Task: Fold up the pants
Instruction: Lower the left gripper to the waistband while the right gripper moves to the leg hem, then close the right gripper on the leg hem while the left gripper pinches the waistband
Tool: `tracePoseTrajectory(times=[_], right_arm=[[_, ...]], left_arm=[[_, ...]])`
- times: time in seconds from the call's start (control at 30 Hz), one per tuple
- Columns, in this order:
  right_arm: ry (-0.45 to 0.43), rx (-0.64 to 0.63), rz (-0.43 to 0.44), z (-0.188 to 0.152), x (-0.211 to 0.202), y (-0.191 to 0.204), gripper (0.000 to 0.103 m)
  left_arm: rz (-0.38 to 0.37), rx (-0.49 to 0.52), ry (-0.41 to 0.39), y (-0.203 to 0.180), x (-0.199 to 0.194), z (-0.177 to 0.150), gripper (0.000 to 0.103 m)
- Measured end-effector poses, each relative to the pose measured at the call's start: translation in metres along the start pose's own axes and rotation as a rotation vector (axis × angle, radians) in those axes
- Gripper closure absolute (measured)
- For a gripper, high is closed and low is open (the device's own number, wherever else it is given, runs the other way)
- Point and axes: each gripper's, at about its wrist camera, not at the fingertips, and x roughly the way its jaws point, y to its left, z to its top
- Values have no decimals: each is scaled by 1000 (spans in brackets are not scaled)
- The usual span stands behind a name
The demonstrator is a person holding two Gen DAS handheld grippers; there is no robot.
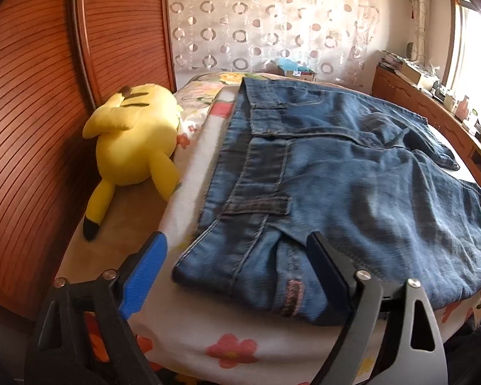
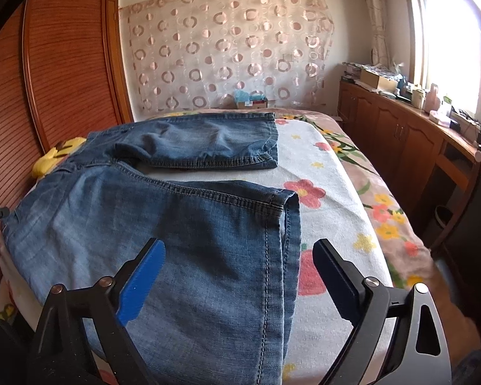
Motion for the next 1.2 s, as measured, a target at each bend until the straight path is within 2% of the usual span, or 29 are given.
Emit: tracePoseTrajectory(times=[0.2, 0.37, 0.63, 0.87, 0.9, 0.97, 1.0, 1.07, 1.2], right_arm=[[31, -21, -7, -1, -1, -9, 15], [85, -4, -10, -4, -8, -23, 24], [159, -17, -10, -11, -31, -33, 36], [199, -5, 34, -16, -31, -33, 46], [202, -7, 39, -17, -31, -32, 47], [211, -7, 51, -19, -30, -31, 55], [214, -7, 52, -20, -28, -30, 56], [212, -9, 55, -18, -27, -30, 70], [204, -10, 67, -17, -24, -32, 86]], left_arm=[[3, -53, 15, 19, 5, -10, 18], [10, -72, 38, 27, 15, -21, 18], [13, -75, 24, 30, 15, -23, 18], [-27, -64, 2, 24, 9, -23, 46], [-24, -56, 0, 23, 9, -23, 46], [-24, -52, 1, 23, 10, -23, 49], [-24, -52, 1, 23, 10, -23, 49], [-26, -51, -3, 23, 10, -22, 50], [-34, -51, -8, 23, 10, -25, 51]])
